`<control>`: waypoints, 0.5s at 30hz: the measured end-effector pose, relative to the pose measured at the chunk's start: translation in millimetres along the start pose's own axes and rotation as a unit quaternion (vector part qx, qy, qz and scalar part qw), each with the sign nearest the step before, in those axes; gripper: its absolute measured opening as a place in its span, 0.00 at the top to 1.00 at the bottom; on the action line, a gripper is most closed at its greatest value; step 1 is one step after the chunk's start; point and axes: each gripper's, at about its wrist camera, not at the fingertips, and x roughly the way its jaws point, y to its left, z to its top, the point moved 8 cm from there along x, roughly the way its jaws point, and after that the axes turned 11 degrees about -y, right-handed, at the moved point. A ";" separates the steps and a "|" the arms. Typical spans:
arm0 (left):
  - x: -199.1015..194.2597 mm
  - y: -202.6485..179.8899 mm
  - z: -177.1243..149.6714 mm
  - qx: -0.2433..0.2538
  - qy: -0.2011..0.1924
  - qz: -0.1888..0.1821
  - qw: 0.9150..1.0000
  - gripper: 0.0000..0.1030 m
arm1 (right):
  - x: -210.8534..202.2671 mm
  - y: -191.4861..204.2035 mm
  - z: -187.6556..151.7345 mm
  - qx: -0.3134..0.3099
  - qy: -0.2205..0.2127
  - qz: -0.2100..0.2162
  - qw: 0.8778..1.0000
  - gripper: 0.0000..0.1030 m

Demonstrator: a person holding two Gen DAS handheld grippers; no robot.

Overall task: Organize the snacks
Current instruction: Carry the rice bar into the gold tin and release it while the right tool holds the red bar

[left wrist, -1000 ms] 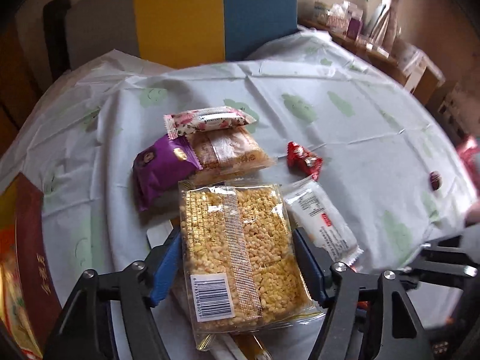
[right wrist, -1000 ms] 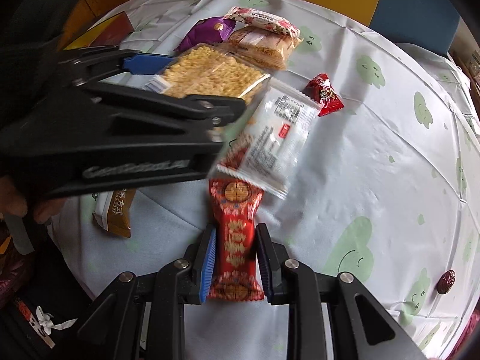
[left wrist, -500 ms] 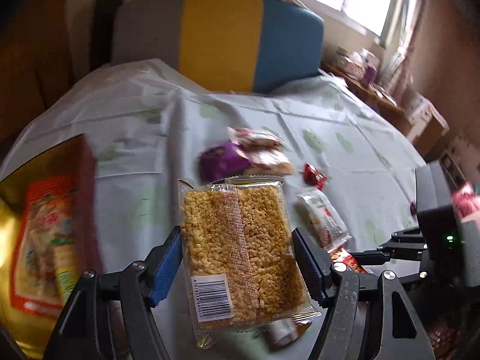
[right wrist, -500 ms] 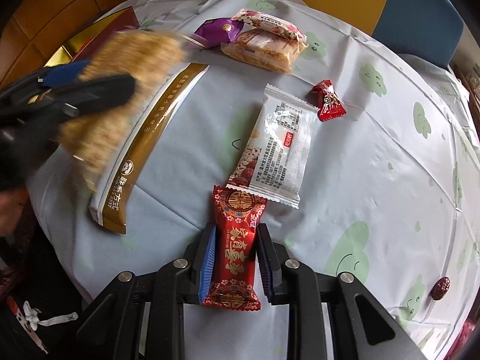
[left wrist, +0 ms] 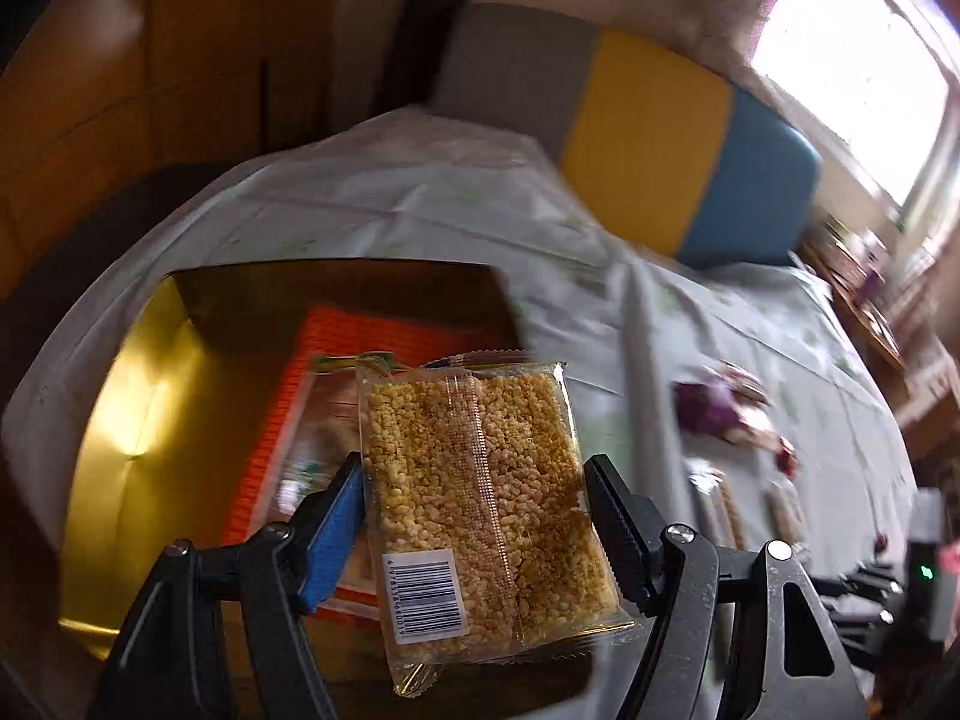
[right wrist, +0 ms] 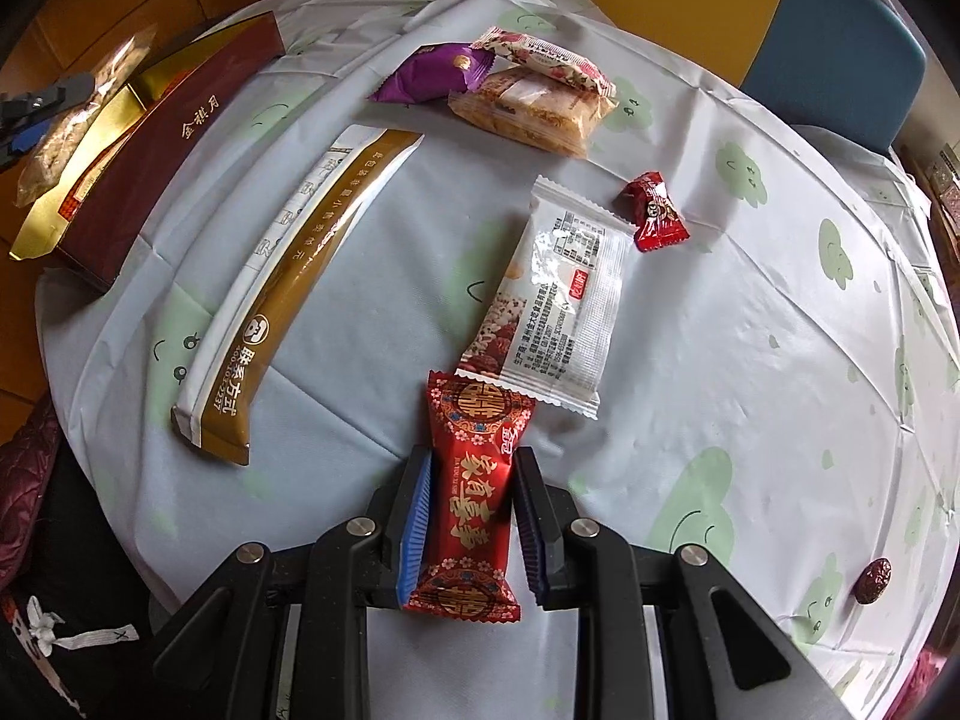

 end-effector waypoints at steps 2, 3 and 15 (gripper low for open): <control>9.1 15.2 4.8 -0.010 0.005 0.013 1.000 0.30 | 0.0 0.4 0.1 0.000 0.000 -0.001 1.000 0.74; 14.5 21.0 9.1 -0.012 0.006 0.018 1.000 0.30 | -0.3 1.3 -0.5 0.000 0.000 -0.001 1.000 0.74; 56.0 46.9 48.4 -0.026 -0.015 0.060 0.998 0.39 | 0.2 -1.2 0.0 0.004 -0.001 -0.001 1.000 0.74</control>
